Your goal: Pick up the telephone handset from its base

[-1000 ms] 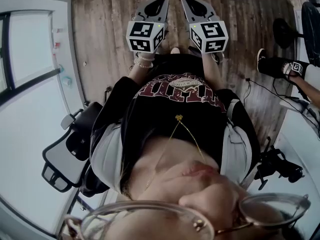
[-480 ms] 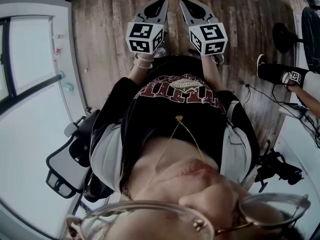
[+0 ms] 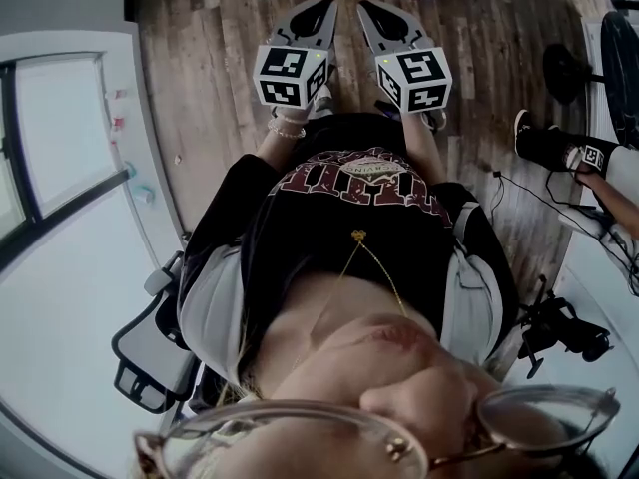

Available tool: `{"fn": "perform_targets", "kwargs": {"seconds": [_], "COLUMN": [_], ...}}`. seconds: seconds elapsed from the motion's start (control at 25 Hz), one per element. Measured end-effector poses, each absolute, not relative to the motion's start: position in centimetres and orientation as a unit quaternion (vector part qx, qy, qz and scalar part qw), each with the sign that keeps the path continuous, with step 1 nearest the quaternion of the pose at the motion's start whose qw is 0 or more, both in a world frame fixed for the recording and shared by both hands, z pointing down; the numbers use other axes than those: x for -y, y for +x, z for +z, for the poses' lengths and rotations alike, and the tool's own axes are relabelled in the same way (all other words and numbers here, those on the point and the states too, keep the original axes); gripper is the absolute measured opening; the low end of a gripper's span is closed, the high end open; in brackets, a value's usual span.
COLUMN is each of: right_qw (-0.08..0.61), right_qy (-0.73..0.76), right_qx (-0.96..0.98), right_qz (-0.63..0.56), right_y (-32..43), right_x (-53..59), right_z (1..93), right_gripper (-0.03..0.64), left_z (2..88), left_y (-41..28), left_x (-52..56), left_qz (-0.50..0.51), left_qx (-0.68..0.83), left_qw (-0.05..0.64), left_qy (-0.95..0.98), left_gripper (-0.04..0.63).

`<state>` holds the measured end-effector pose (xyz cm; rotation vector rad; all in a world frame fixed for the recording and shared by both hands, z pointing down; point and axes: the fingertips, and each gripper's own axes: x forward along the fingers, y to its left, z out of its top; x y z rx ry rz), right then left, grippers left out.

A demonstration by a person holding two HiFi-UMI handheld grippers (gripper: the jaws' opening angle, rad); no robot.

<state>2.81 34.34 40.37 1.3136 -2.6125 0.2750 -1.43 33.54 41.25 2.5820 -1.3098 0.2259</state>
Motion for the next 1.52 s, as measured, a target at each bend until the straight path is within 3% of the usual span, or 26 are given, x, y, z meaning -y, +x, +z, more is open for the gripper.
{"fn": "perform_targets", "kwargs": {"seconds": [0.76,1.52], "right_qw": [0.111,0.112], "right_qy": [0.467,0.452], "right_qx": [0.873,0.880], "right_qz": [0.083,0.090], "right_y": [-1.4,-1.1], "right_x": [-28.5,-20.1], "right_z": [40.6,39.8], "right_gripper": [0.018,0.018], "left_z": [41.6,40.8], "left_y": [-6.3,-5.3], "left_x": [-27.7,-19.4], "left_qz": [0.075,0.072], "left_qx": [0.433,0.441], "left_qw": [0.121,0.127], "left_qy": [0.890,0.886], "left_gripper": [0.011,0.011]}}
